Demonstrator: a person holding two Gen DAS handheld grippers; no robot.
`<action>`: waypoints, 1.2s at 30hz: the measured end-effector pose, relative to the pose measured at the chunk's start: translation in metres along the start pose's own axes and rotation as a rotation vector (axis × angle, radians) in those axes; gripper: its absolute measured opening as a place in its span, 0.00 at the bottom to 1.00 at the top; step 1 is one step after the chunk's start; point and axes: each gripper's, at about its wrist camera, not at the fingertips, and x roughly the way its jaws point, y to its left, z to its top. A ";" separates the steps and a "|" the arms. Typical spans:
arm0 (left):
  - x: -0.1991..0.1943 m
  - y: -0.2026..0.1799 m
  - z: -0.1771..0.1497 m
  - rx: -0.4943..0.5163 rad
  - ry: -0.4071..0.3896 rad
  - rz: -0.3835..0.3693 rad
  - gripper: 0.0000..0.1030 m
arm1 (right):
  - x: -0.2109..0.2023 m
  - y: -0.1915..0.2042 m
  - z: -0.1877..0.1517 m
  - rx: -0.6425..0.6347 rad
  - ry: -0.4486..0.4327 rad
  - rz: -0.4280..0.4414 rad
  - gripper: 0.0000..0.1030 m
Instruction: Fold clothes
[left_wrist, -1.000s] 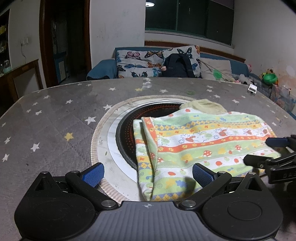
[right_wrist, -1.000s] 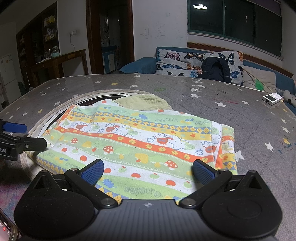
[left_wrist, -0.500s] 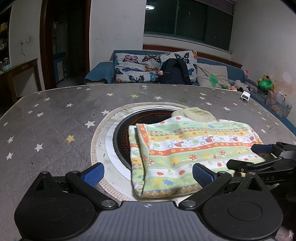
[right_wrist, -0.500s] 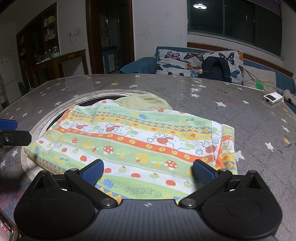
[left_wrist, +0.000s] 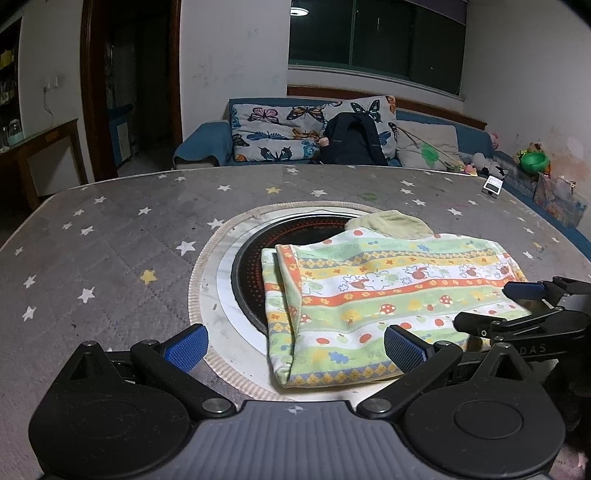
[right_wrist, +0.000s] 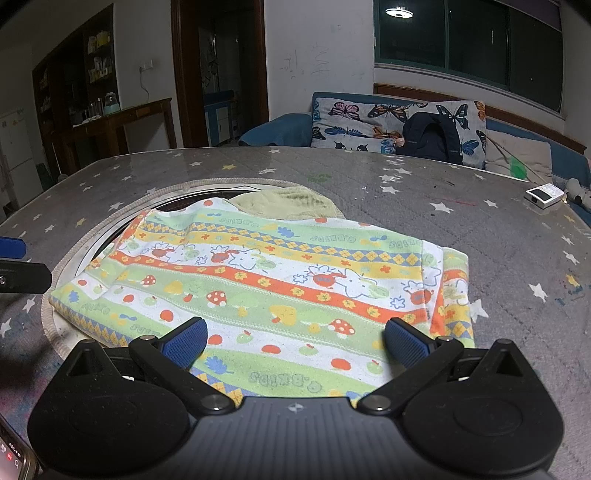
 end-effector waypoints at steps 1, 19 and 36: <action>0.000 0.001 0.000 0.001 0.000 0.004 1.00 | 0.000 0.000 0.000 -0.001 0.000 0.000 1.00; 0.022 0.016 -0.003 -0.038 0.073 0.016 1.00 | -0.022 0.000 0.009 -0.011 0.000 -0.049 0.93; 0.029 0.021 0.002 -0.079 0.081 0.002 1.00 | -0.039 0.008 0.006 -0.043 -0.029 -0.020 0.90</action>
